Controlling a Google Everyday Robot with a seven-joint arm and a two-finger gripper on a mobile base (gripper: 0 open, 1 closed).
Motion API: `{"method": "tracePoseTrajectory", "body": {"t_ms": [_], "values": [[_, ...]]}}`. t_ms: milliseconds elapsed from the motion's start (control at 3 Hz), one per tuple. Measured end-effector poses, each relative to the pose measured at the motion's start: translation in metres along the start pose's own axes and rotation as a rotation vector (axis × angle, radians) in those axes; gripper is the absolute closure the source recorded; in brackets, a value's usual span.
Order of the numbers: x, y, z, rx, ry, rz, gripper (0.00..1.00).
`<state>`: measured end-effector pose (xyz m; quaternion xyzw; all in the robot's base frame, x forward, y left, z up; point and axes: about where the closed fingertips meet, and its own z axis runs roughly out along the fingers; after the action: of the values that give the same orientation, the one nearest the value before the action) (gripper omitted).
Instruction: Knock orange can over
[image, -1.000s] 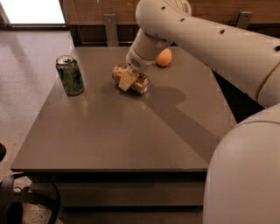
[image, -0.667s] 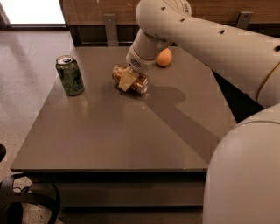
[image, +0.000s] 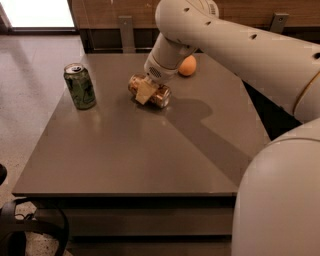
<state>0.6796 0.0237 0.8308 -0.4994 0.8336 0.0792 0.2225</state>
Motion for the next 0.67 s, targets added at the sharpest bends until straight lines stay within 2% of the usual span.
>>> {"method": "tracePoseTrajectory", "body": {"t_ms": [667], "values": [[0.0, 0.0019, 0.0031, -0.005, 0.004, -0.002, 0.0]]}}
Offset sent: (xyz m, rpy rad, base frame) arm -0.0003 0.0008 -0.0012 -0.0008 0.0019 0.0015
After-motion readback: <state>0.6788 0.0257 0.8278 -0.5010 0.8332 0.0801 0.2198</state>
